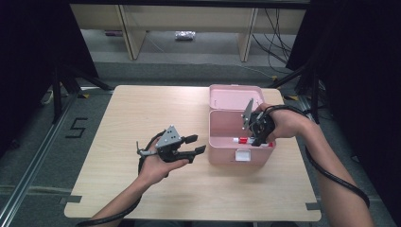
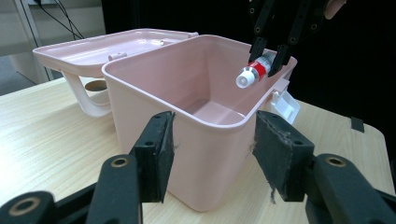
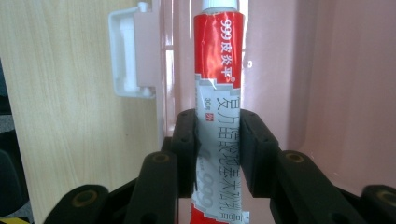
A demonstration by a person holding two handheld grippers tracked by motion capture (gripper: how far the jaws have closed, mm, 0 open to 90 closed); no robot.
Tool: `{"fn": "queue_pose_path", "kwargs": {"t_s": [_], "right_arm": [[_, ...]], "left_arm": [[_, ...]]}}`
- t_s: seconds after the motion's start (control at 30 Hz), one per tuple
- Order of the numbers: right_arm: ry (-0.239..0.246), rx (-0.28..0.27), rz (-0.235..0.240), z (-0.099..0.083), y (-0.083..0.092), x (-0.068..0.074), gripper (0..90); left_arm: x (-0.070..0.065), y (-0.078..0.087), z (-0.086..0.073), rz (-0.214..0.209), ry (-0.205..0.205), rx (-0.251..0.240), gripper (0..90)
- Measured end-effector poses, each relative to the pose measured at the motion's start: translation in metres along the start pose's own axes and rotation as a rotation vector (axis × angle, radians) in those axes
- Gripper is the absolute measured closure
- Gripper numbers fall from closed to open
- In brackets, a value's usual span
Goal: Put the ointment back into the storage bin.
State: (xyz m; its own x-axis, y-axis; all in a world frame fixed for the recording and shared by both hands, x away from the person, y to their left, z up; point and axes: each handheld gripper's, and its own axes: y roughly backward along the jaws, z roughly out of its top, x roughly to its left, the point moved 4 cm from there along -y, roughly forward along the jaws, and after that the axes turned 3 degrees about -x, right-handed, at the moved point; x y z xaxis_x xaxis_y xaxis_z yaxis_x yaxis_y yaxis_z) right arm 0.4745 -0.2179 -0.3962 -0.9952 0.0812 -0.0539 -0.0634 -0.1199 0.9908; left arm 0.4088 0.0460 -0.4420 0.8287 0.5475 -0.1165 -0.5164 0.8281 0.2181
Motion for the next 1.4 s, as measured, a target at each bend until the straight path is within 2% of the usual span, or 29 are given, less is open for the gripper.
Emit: {"fn": "queue_pose_path", "kwargs": {"t_s": [0.1, 0.13, 0.17, 0.2, 0.23, 0.3, 0.33, 0.37, 0.47, 0.5, 0.63, 0.67, 0.7, 0.8, 0.83, 0.93, 1.03, 1.07, 1.1, 1.17, 1.2, 1.23, 1.3, 1.37, 1.4], "right_arm": [[0.004, 0.0, 0.007, 0.0, -0.002, -0.001, 70.8], [-0.006, 0.019, -0.005, -0.001, -0.001, -0.001, 70.8], [0.032, 0.01, -0.003, -0.001, -0.003, -0.004, 70.8], [-0.013, 0.022, -0.009, -0.002, -0.002, -0.001, 70.8], [0.027, 0.009, -0.006, -0.001, -0.003, -0.004, 70.8], [0.016, 0.011, -0.006, -0.001, -0.005, -0.004, 70.8], [-0.005, 0.005, 0.015, 0.0, -0.006, -0.002, 70.8], [0.004, 0.002, 0.006, 0.0, -0.007, -0.003, 70.8], [-0.011, 0.001, 0.013, -0.001, -0.008, -0.003, 70.8], [0.016, 0.011, -0.004, -0.002, -0.008, -0.005, 70.9], [0.031, 0.011, 0.005, -0.002, -0.01, -0.007, 70.8], [0.027, 0.008, 0.006, -0.002, -0.011, -0.007, 70.8], [-0.001, 0.0, 0.023, -0.002, -0.011, -0.004, 70.8], [-0.021, 0.023, 0.007, -0.003, -0.013, -0.005, 70.8], [0.016, 0.015, 0.012, -0.003, -0.014, -0.007, 70.8], [0.043, 0.011, 0.011, -0.003, -0.017, -0.009, 70.8], [-0.014, 0.015, 0.019, -0.003, -0.018, -0.006, 70.8], [-0.004, 0.016, 0.013, -0.004, -0.019, -0.007, 70.8], [0.0, 0.006, 0.026, -0.003, -0.02, -0.007, 70.8], [-0.026, 0.029, 0.023, -0.004, -0.022, -0.007, 70.8], [-0.014, 0.04, 0.013, -0.005, -0.022, -0.008, 70.8], [0.019, 0.019, 0.016, -0.004, -0.024, -0.011, 70.8], [0.018, 0.02, 0.015, -0.005, -0.025, -0.011, 70.8], [-0.027, 0.019, 0.036, -0.004, -0.026, -0.008, 70.8], [0.005, 0.025, 0.02, -0.005, -0.027, -0.011, 70.8]], "left_arm": [[0.0, 0.0, 0.0, -0.001, 0.0, 0.002, 47.1], [0.0, 0.0, 0.0, -0.001, 0.001, 0.001, 47.1], [0.0, 0.0, 0.0, -0.001, 0.001, 0.001, 47.1], [0.0, 0.0, 0.0, -0.002, 0.0, 0.002, 47.1], [0.0, 0.0, 0.0, -0.002, 0.001, 0.001, 47.1], [0.0, 0.0, 0.0, -0.002, -0.001, 0.001, 47.1], [0.0, 0.0, 0.0, -0.001, 0.0, 0.001, 47.1], [0.0, 0.0, 0.0, -0.001, 0.0, 0.0, 47.1], [0.0, 0.0, 0.0, -0.002, -0.003, 0.002, 47.1], [0.0, 0.0, -0.001, -0.001, -0.003, 0.003, 47.1], [0.0, 0.0, 0.0, -0.001, 0.001, 0.0, 47.0], [0.0, 0.0, 0.0, -0.002, 0.0, 0.001, 47.0], [0.0, -0.001, 0.0, -0.002, 0.0, 0.002, 47.0], [0.0, -0.001, 0.0, -0.003, 0.0, 0.002, 47.1], [0.0, -0.001, 0.0, -0.003, 0.0, 0.002, 47.1], [0.0, 0.0, -0.001, -0.002, 0.002, 0.003, 47.1], [0.0, 0.0, -0.002, -0.001, 0.002, 0.005, 47.1], [0.0, -0.001, -0.002, -0.002, 0.002, 0.005, 47.1], [-0.001, -0.001, -0.002, -0.002, 0.002, 0.005, 47.1], [-0.001, -0.001, -0.002, -0.003, 0.001, 0.004, 47.0], [-0.001, -0.001, -0.002, -0.006, -0.004, 0.005, 47.0], [-0.001, -0.001, -0.002, -0.007, -0.005, 0.005, 47.1], [-0.001, -0.001, -0.002, -0.003, 0.001, 0.004, 47.0], [-0.001, -0.001, -0.002, -0.004, 0.0, 0.005, 47.0], [-0.002, -0.001, -0.003, -0.006, 0.001, 0.006, 47.0]]}}
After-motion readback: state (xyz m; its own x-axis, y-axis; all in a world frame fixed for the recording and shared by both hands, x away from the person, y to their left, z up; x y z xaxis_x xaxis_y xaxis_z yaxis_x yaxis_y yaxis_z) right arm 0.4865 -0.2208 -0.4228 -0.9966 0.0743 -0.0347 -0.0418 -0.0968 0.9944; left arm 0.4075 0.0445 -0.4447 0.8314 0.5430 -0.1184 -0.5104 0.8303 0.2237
